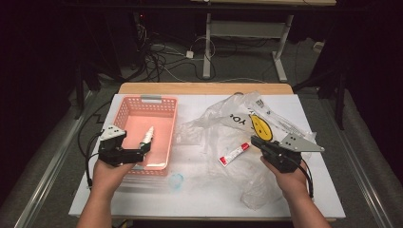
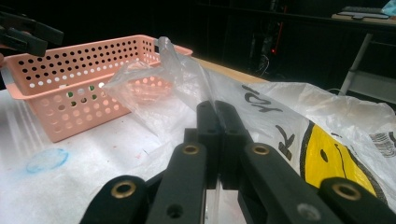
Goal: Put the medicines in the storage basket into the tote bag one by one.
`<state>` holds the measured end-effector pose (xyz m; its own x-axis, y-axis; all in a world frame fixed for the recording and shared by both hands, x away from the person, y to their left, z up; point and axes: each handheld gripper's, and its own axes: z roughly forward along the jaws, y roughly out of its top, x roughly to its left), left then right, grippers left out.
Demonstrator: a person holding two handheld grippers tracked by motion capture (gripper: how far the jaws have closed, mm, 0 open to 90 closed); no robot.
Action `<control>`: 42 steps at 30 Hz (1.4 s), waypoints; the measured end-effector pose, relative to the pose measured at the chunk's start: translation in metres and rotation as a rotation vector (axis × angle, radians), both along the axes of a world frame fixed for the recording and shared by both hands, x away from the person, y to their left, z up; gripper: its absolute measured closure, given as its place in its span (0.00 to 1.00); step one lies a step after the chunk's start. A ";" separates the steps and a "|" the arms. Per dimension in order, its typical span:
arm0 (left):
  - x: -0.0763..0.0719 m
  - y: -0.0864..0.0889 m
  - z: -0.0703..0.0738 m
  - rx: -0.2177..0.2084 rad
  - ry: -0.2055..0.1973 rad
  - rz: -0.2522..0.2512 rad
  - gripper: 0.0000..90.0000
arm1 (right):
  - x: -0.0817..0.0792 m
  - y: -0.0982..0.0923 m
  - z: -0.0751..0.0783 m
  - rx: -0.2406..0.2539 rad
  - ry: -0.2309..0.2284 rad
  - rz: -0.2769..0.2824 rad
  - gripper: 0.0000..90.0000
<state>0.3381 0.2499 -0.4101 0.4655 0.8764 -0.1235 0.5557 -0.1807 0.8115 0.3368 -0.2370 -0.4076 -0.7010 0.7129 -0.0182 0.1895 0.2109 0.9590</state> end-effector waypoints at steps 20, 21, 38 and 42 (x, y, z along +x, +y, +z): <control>0.010 -0.003 -0.003 0.032 0.064 0.012 0.00 | 0.001 0.001 -0.002 0.002 0.008 0.011 1.00; 0.011 -0.003 -0.003 0.029 0.064 0.010 0.00 | 0.001 0.002 -0.002 0.004 0.010 0.009 1.00; 0.040 -0.014 0.003 0.153 0.271 -0.018 0.00 | -0.001 0.003 -0.003 0.000 0.011 0.009 1.00; 0.047 -0.021 0.002 0.204 0.318 -0.027 0.00 | -0.001 0.002 -0.004 -0.002 0.016 0.010 1.00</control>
<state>0.3852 0.2292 -0.4084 0.4554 0.8858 -0.0894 0.7667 -0.3392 0.5451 0.3359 -0.2347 -0.4115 -0.7081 0.7061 -0.0083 0.2026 0.2144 0.9555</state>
